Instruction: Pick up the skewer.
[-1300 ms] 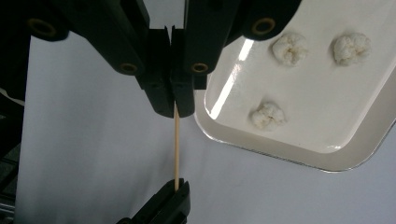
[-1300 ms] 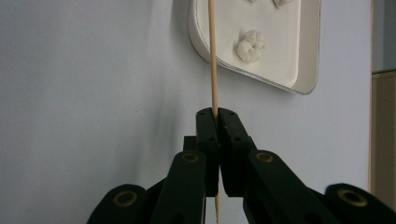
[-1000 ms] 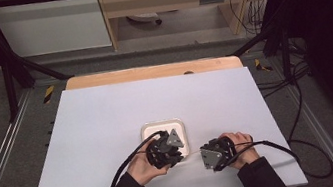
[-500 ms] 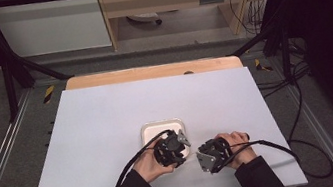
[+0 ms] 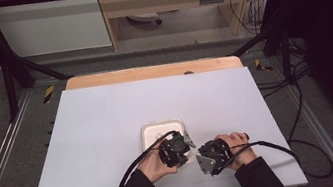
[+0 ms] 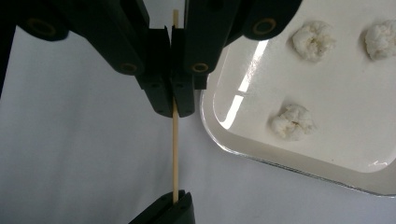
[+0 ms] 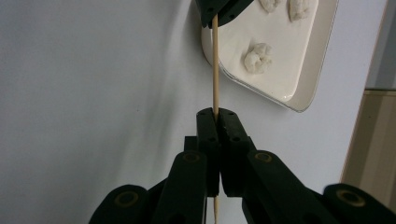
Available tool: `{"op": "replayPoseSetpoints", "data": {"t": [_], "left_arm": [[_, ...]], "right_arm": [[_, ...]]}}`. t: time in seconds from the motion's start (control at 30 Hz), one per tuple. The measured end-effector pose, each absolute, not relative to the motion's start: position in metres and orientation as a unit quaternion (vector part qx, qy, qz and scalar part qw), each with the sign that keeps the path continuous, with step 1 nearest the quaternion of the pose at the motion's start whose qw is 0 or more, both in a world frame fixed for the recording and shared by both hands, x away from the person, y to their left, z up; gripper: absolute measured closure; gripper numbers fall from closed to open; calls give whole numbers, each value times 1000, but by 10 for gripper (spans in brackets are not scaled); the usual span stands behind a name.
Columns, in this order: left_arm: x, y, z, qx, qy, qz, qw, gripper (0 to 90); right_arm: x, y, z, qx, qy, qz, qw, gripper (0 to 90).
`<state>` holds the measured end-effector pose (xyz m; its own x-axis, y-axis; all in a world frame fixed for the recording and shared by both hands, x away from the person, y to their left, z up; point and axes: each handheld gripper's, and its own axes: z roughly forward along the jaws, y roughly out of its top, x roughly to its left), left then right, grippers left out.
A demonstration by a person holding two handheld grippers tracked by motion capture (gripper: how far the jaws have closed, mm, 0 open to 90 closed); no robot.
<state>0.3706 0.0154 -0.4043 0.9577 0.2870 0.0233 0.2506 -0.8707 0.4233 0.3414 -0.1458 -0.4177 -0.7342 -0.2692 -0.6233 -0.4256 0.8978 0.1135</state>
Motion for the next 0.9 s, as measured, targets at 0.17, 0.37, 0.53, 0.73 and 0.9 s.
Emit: {"op": "replayPoseSetpoints", "data": {"t": [0.17,0.37,0.53,0.73,0.9], "left_arm": [[368,16,-403,967,136,49,211,889],[365,22,-402,964,139,56,220,889],[364,35,-399,962,143,61,222,889],[364,57,-397,957,163,72,229,889],[363,77,-399,950,181,77,241,888]], "right_arm": [[341,-146,-417,-185,923,130,310,884],[345,-150,-413,-122,932,170,296,695],[347,-158,-407,-48,930,224,288,531],[351,-170,-405,44,925,266,270,405],[355,-178,-408,116,916,294,248,314]]}}
